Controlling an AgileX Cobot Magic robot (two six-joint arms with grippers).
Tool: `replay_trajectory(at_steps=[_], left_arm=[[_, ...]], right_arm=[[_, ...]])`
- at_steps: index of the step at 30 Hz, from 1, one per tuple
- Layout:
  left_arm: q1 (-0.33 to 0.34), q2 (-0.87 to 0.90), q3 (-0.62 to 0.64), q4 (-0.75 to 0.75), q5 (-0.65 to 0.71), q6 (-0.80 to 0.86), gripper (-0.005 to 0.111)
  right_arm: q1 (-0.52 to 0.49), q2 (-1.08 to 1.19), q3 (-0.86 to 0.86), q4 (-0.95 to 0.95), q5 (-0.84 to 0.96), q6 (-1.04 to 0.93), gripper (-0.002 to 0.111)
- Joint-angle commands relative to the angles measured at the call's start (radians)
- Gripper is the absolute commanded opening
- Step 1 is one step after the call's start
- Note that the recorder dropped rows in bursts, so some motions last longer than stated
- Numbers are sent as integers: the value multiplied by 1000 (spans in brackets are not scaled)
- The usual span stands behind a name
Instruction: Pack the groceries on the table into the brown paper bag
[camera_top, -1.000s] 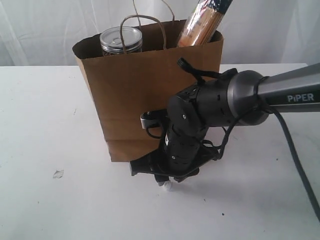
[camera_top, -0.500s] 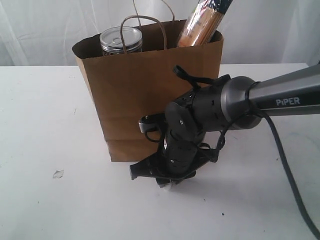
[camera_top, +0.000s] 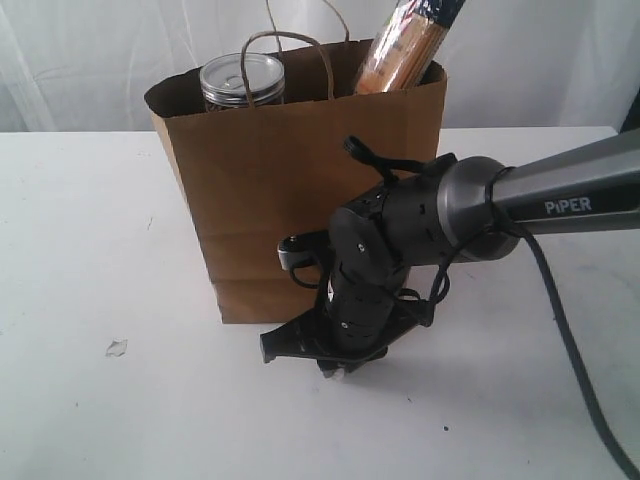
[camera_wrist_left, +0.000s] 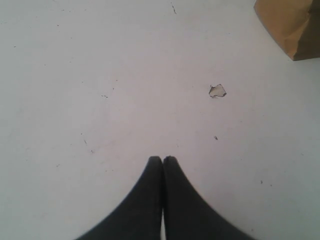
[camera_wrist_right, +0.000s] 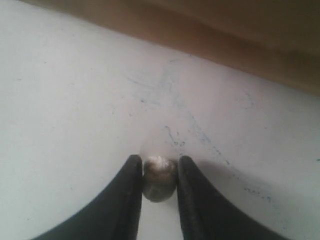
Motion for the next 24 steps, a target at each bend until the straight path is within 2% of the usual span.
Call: replay_trajectory(at_steps=[1,14,18,24], left_arm=[[2,-3,7,-7,7,0,0],[2,-3,7,-7,7,0,0],[2,-3,7,-7,7,0,0],[2,-3,7,-7,7,0,0]], right_arm=[[-4,-7,-3,0,11,-9,23],[7,-177,-3,63,182,-25,23],[7,-247,-3,214,265,-149,23],[36,-335,-15,413,263,-256,23]])
